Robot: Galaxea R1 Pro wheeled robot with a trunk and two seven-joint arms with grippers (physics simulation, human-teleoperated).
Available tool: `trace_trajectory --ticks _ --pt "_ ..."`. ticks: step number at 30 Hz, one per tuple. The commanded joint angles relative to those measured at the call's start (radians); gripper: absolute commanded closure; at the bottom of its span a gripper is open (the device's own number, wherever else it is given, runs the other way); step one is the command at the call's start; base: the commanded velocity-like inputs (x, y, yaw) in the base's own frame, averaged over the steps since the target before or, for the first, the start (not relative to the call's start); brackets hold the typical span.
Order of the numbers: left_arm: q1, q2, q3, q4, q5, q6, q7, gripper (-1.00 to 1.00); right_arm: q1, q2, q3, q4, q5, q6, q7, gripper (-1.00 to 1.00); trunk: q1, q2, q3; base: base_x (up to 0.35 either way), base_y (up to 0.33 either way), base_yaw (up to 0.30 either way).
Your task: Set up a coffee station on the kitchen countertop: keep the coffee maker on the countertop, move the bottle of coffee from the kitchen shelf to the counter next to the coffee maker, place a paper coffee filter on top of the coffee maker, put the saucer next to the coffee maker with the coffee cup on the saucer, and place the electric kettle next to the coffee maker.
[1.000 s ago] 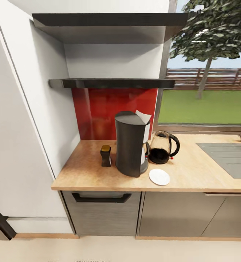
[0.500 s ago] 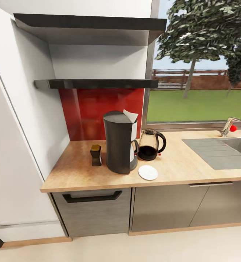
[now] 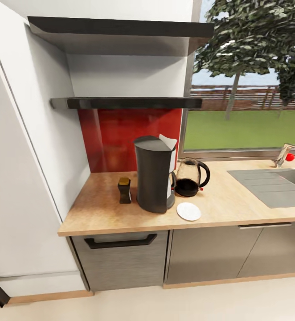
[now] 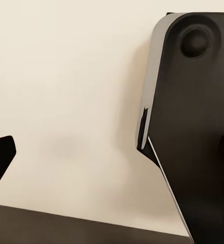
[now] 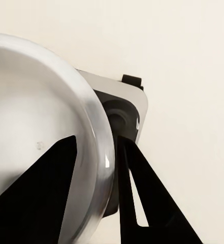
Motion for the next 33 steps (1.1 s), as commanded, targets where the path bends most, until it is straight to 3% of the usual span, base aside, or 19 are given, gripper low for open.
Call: trace_trajectory --ticks 1,7,10,15,22,25,29,33 --pt "0.0 0.0 0.004 -0.001 -0.003 -0.002 0.001 -1.0 0.0 0.0 -0.005 -0.001 0.007 0.003 0.005 1.0 0.0 -0.001 -0.001 0.0 0.004 -0.064" --pt "0.0 -0.002 0.004 0.0 -0.004 0.0 0.0 -1.0 0.0 0.001 -0.004 -0.015 0.007 0.002 0.004 1.0 0.0 -0.001 0.0 0.0 0.001 -0.032" --pt "0.0 -0.001 0.003 -0.001 -0.005 -0.001 0.0 -1.0 0.0 0.004 -0.004 -0.106 0.007 0.002 0.004 1.0 0.0 -0.001 0.0 0.0 0.0 -0.004" --pt "0.0 0.008 0.003 -0.003 -0.005 0.0 0.001 -1.0 0.0 0.063 -0.002 -0.377 0.008 -0.039 0.002 1.0 0.0 -0.001 0.0 0.0 0.0 0.0" --pt "0.0 0.015 0.003 -0.005 -0.004 0.0 0.001 -1.0 0.0 0.151 -0.005 -0.643 0.0 -0.063 -0.008 1.0 0.0 -0.001 0.0 0.0 0.0 0.0" --pt "0.0 0.015 0.003 -0.007 -0.004 0.0 0.001 -1.0 0.0 0.185 -0.005 -0.727 -0.055 -0.062 -0.021 1.0 0.0 -0.001 0.0 0.0 0.0 0.0" --pt "-0.002 0.014 0.003 -0.01 -0.003 -0.002 0.0 -1.0 0.0 0.203 -0.004 -0.885 -0.175 -0.06 -0.101 1.0 0.0 -0.001 0.0 0.0 0.0 0.0" --pt "-0.003 0.016 0.003 -0.012 -0.003 -0.004 0.0 -1.0 0.0 0.205 -0.004 -1.039 -0.211 -0.056 -0.124 1.0 0.0 -0.001 0.0 0.0 0.0 0.0"
